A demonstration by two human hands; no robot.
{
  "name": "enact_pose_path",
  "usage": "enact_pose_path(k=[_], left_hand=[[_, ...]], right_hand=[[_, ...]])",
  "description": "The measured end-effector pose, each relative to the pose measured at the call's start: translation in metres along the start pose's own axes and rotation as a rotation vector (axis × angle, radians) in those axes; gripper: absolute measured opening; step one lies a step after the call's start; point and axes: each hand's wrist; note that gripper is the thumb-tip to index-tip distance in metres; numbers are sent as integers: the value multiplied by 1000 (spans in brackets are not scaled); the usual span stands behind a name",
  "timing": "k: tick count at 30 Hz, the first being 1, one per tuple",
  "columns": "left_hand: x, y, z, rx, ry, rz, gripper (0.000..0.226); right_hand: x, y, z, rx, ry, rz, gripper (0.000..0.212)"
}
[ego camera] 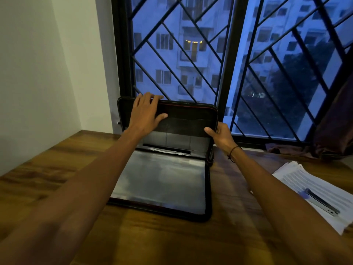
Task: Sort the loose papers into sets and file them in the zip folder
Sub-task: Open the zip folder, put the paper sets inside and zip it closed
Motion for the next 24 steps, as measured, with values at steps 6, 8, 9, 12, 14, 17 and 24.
enact_pose_path(k=[6,8,9,12,14,17,24], left_hand=[[-79,17,50,-185,-363,199,96],[-104,29,51,-251,-405,466,94],[-114,32,49,-310,-446,585,94],[-136,50,56,-448,-548,679,110],[-144,66,74,-491,-518,638,111],[-138,30,69,-467,-401,646,73],[-140,1,50,-173,-466,802,57]], right_hand=[[9,-15,-20,11,24,-37,31],[7,-14,-17,27,38,-45,28],[6,-12,-15,31,47,-51,27],[6,-9,-15,62,71,-56,28],[11,-10,-23,91,112,-71,31],[26,-13,-47,101,244,-145,47],[24,21,-37,-244,456,-175,90]])
Point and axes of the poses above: each hand's wrist, its own x-axis towards the middle knuckle, its own y-axis out of the palm, z = x × y, and after that the axes turned 8 degrees about x, right-handed
